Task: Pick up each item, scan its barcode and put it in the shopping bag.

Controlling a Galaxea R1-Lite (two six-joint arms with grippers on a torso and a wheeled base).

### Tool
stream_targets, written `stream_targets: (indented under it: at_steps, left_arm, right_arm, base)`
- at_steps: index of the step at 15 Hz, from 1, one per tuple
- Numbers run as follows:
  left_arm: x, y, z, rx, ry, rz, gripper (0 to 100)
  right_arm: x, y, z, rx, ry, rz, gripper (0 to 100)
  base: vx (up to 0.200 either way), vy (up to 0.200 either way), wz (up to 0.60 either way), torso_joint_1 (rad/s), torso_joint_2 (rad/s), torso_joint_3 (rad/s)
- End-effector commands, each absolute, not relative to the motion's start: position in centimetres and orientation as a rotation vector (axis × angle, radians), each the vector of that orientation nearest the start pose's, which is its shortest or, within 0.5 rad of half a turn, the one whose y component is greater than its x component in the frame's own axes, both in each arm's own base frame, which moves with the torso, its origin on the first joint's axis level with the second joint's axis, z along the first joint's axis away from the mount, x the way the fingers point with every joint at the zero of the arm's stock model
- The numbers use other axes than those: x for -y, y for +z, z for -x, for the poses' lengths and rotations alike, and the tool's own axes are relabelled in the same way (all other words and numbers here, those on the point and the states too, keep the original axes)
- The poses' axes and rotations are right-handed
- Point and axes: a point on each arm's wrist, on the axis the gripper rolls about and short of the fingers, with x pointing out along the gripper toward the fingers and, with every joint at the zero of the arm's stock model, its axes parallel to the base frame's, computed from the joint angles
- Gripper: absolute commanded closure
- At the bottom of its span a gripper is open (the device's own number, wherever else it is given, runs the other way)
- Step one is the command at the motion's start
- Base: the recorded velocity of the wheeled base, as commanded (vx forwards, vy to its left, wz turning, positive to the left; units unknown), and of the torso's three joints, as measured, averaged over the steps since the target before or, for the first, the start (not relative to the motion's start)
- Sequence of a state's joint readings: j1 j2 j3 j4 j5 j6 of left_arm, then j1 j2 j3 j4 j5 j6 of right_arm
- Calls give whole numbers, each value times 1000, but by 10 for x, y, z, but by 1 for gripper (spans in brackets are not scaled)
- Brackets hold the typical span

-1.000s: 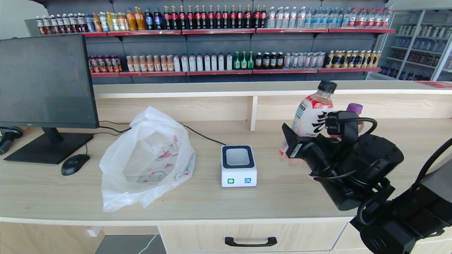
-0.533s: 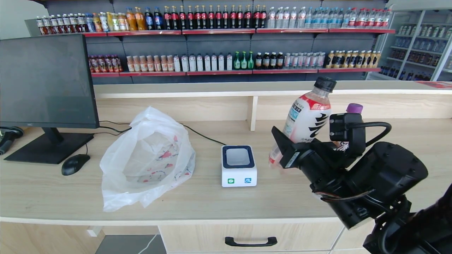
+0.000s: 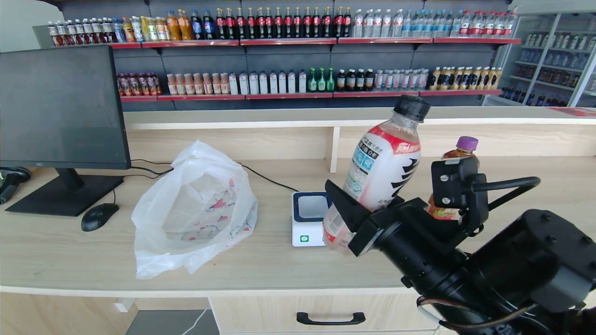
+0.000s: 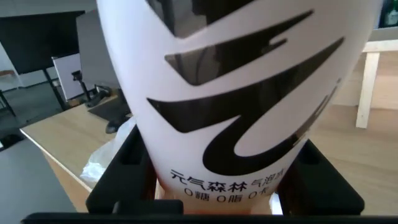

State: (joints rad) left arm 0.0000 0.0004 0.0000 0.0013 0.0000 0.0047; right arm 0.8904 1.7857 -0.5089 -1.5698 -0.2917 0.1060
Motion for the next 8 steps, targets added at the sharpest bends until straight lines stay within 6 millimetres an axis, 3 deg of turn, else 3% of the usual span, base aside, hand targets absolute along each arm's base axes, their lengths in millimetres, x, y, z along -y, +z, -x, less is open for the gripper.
stream_targets:
  at_steps: [1, 8]
  left_arm:
    - [0, 75, 23, -2, 0, -5, 0]
    - [0, 75, 23, -2, 0, -5, 0]
  right_arm:
    - [-213, 194, -175, 268, 676, -299, 100]
    - [-195, 216, -156, 264, 817, -519, 100]
  base:
    - [0, 0, 0, 0, 0, 0]
    - [0, 0, 0, 0, 0, 0]
